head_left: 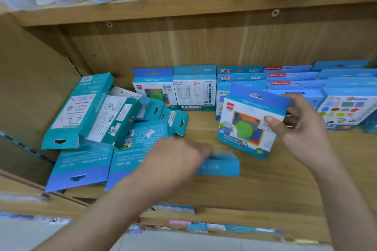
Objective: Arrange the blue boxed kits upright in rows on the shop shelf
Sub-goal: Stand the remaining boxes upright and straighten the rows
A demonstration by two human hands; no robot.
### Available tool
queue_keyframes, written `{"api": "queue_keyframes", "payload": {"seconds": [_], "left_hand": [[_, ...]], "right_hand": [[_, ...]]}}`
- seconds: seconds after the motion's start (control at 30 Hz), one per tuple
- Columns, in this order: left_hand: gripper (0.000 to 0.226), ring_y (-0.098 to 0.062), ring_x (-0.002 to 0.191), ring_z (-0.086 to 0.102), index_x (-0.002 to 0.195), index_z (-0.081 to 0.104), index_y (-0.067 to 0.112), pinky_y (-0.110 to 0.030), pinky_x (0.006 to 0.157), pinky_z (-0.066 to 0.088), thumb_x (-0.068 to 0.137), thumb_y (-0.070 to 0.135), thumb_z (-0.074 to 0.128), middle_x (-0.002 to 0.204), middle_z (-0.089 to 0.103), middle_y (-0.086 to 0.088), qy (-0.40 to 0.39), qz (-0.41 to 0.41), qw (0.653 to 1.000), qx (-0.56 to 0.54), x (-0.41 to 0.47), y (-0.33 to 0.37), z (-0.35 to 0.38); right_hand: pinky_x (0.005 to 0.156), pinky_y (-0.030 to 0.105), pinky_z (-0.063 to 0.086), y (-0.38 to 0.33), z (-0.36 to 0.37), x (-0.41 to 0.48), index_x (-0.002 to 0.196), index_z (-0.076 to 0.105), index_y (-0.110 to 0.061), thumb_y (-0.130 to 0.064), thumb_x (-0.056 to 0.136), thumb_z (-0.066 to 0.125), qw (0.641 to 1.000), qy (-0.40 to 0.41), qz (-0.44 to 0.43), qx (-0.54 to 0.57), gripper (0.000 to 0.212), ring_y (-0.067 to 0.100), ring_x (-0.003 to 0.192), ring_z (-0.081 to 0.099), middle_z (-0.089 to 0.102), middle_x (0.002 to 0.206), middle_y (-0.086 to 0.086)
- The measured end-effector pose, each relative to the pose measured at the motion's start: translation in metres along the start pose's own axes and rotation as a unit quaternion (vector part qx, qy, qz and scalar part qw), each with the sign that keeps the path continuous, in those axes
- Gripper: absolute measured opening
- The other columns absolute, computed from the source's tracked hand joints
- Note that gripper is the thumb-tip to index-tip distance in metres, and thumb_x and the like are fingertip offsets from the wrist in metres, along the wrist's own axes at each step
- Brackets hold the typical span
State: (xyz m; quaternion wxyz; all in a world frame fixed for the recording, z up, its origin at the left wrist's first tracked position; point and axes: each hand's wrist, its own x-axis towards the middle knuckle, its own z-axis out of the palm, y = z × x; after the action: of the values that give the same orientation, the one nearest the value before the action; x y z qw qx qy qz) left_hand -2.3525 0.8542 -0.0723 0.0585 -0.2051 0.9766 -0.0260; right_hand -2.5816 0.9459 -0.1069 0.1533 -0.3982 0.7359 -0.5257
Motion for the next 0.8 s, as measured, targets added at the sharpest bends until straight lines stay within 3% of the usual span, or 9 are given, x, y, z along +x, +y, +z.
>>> {"api": "queue_keyframes", "payload": {"seconds": [0.03, 0.1, 0.17, 0.23, 0.33, 0.47, 0.57, 0.7, 0.8], "left_hand": [[0.016, -0.025, 0.083, 0.063, 0.104, 0.056, 0.025, -0.035, 0.069, 0.05, 0.092, 0.03, 0.045, 0.09, 0.066, -0.001, 0.073, -0.017, 0.994, -0.074, 0.001, -0.01, -0.009], [0.024, -0.014, 0.062, 0.054, 0.079, 0.059, 0.018, -0.031, 0.059, 0.045, 0.087, 0.039, 0.05, 0.064, 0.06, 0.001, 0.163, -0.079, 0.95, -0.254, 0.008, -0.031, -0.02], [0.022, -0.006, 0.06, 0.052, 0.074, 0.062, 0.012, -0.027, 0.059, 0.043, 0.087, 0.029, 0.059, 0.064, 0.062, 0.005, 0.196, -0.124, 0.867, -0.441, 0.016, -0.046, -0.025], [0.017, -0.004, 0.064, 0.058, 0.076, 0.065, 0.012, -0.02, 0.058, 0.046, 0.091, 0.013, 0.059, 0.069, 0.067, 0.008, 0.209, -0.144, 0.796, -0.549, 0.024, -0.053, -0.03], [0.016, -0.011, 0.066, 0.066, 0.09, 0.068, 0.005, -0.022, 0.057, 0.052, 0.095, 0.007, 0.052, 0.077, 0.073, -0.001, 0.208, -0.168, 0.752, -0.603, 0.031, -0.057, -0.034], [0.017, -0.02, 0.071, 0.069, 0.096, 0.067, 0.004, -0.03, 0.059, 0.056, 0.096, 0.013, 0.052, 0.085, 0.074, -0.011, 0.197, -0.191, 0.76, -0.589, 0.035, -0.058, -0.034], [0.016, -0.015, 0.067, 0.067, 0.09, 0.067, 0.008, -0.024, 0.054, 0.053, 0.095, 0.011, 0.052, 0.077, 0.073, -0.004, 0.202, -0.183, 0.765, -0.584, 0.036, -0.056, -0.036], [0.015, -0.015, 0.066, 0.065, 0.088, 0.065, 0.007, -0.025, 0.055, 0.051, 0.095, 0.013, 0.053, 0.077, 0.072, -0.006, 0.213, -0.179, 0.795, -0.538, 0.037, -0.058, -0.038], [0.012, -0.023, 0.07, 0.065, 0.092, 0.065, 0.011, -0.039, 0.066, 0.051, 0.094, 0.019, 0.056, 0.083, 0.071, -0.01, 0.236, -0.166, 0.842, -0.456, 0.035, -0.066, -0.039]], "right_hand": [[0.075, 0.043, 0.054, 0.005, -0.004, -0.001, 0.11, 0.048, -0.03, -0.009, 0.085, 0.068, 1.0, -0.002, 0.013, 0.013, 0.039, 0.015, 0.073, 0.065, 0.067, 0.091, -0.016], [0.074, 0.044, 0.053, 0.015, -0.009, -0.004, 0.111, 0.047, -0.028, -0.01, 0.085, 0.067, 0.999, -0.017, 0.036, 0.023, 0.037, 0.018, 0.074, 0.066, 0.069, 0.09, -0.009], [0.073, 0.045, 0.054, 0.023, -0.009, -0.01, 0.113, 0.048, -0.023, -0.009, 0.086, 0.066, 0.996, -0.029, 0.064, 0.047, 0.035, 0.025, 0.079, 0.068, 0.071, 0.093, 0.001], [0.067, 0.036, 0.054, 0.028, -0.003, -0.016, 0.108, 0.049, -0.024, -0.006, 0.087, 0.064, 0.991, -0.032, 0.095, 0.088, 0.031, 0.023, 0.075, 0.067, 0.071, 0.091, 0.006], [0.066, 0.036, 0.052, 0.035, 0.007, -0.022, 0.098, 0.051, -0.028, -0.003, 0.086, 0.064, 0.984, -0.029, 0.128, 0.121, 0.031, 0.025, 0.074, 0.066, 0.071, 0.089, 0.011], [0.05, 0.025, 0.05, 0.04, 0.013, -0.028, 0.107, 0.053, -0.017, -0.003, 0.082, 0.069, 0.971, -0.062, 0.177, 0.147, 0.034, 0.016, 0.063, 0.067, 0.072, 0.084, 0.012], [0.043, 0.021, 0.047, 0.044, 0.019, -0.035, 0.106, 0.053, -0.011, -0.002, 0.08, 0.071, 0.966, -0.092, 0.198, 0.142, 0.033, 0.009, 0.053, 0.064, 0.072, 0.071, 0.008], [0.052, 0.02, 0.05, 0.046, 0.021, -0.038, 0.099, 0.057, -0.012, -0.007, 0.077, 0.076, 0.97, -0.133, 0.189, 0.08, 0.03, 0.005, 0.057, 0.064, 0.072, 0.067, -0.001], [0.067, 0.034, 0.054, 0.046, 0.025, -0.043, 0.092, 0.063, -0.024, -0.032, 0.067, 0.083, 0.973, -0.158, 0.17, -0.008, 0.033, 0.013, 0.068, 0.067, 0.072, 0.073, -0.003]]}}
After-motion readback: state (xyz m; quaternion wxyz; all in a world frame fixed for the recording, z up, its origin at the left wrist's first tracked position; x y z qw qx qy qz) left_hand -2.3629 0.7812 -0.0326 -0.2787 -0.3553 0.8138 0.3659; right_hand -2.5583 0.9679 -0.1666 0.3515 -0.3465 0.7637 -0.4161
